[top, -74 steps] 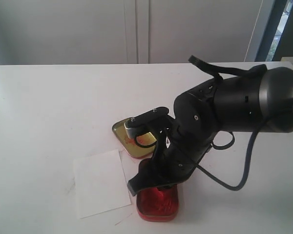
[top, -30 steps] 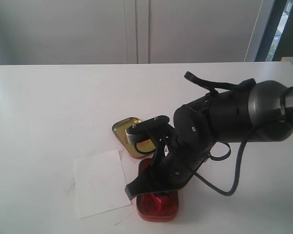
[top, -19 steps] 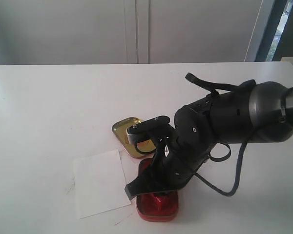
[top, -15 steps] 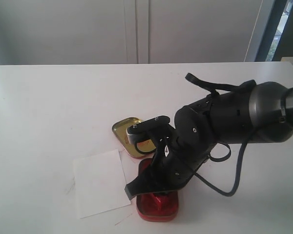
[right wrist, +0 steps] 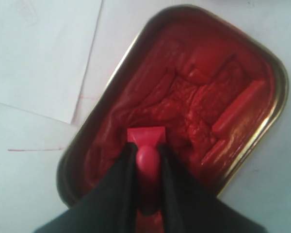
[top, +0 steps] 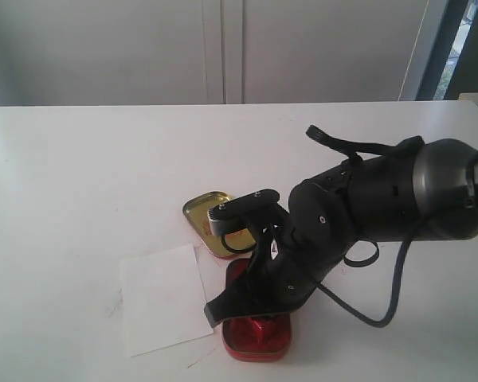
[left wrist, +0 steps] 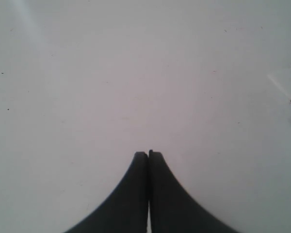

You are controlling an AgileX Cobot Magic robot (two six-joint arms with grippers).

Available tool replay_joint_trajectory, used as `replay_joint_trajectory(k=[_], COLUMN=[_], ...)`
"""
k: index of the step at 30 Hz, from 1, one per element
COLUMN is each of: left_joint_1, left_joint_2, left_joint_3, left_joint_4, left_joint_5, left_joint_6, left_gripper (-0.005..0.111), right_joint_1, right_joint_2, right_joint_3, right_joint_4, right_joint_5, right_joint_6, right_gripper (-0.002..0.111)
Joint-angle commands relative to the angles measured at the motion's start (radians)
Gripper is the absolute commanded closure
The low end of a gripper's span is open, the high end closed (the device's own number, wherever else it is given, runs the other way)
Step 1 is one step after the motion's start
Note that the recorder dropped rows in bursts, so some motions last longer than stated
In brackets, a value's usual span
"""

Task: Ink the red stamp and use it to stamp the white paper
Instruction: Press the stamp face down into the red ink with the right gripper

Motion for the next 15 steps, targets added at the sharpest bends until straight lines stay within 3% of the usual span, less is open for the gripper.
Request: replay_joint_trajectory(k=[1,15], left_joint_1=[0.002,0.002], left_joint_2=[-0.004,-0.004], left_joint_3=[0.009,0.009], left_joint_4=[0.0,0.0], left_joint_5=[0.004,0.004], left_joint_6=[-0.003,-0.003], left_gripper=[0.107,0.107], right_joint_1=[0.0,0.0], right_joint_2=[0.005,0.009], right_joint_3=[0.016,0.178], right_joint_4=[-0.018,0.0], right_joint_5=[-0.038,-0.169], right_joint_6=[0.007,0.007], right_gripper=[0.108,0.108])
